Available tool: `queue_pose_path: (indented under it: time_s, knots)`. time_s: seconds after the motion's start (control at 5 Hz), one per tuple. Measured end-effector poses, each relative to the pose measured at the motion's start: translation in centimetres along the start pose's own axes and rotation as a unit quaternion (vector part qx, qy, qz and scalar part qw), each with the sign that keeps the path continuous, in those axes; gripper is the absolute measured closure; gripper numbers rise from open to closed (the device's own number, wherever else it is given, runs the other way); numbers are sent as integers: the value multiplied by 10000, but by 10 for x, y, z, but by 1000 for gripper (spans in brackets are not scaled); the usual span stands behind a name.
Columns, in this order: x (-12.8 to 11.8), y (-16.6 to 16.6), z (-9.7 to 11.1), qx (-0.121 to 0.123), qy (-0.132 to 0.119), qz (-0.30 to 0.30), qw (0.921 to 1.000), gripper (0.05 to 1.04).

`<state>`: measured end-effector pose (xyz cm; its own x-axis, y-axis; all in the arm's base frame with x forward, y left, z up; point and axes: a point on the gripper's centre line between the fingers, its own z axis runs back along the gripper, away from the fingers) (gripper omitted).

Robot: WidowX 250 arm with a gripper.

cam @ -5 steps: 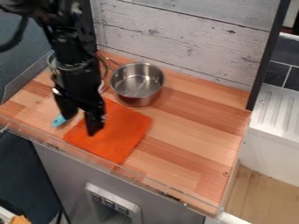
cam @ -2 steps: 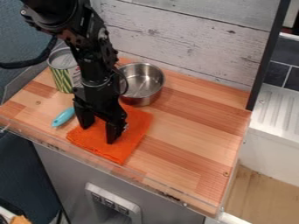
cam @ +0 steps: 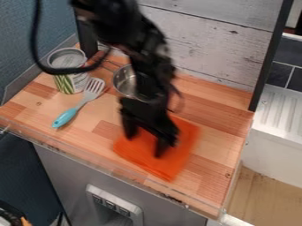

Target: Move the orange cloth to the bottom right corner of the table

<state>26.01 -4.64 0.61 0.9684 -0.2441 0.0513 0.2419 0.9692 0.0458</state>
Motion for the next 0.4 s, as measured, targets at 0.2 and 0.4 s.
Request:
queue_pose_path:
  time_s: [0.2,0.4]
  knots:
    - [3,-45,5,-49,35,-307,9995,84]
    - [6,-57,6,-30,147,-143,9998,84]
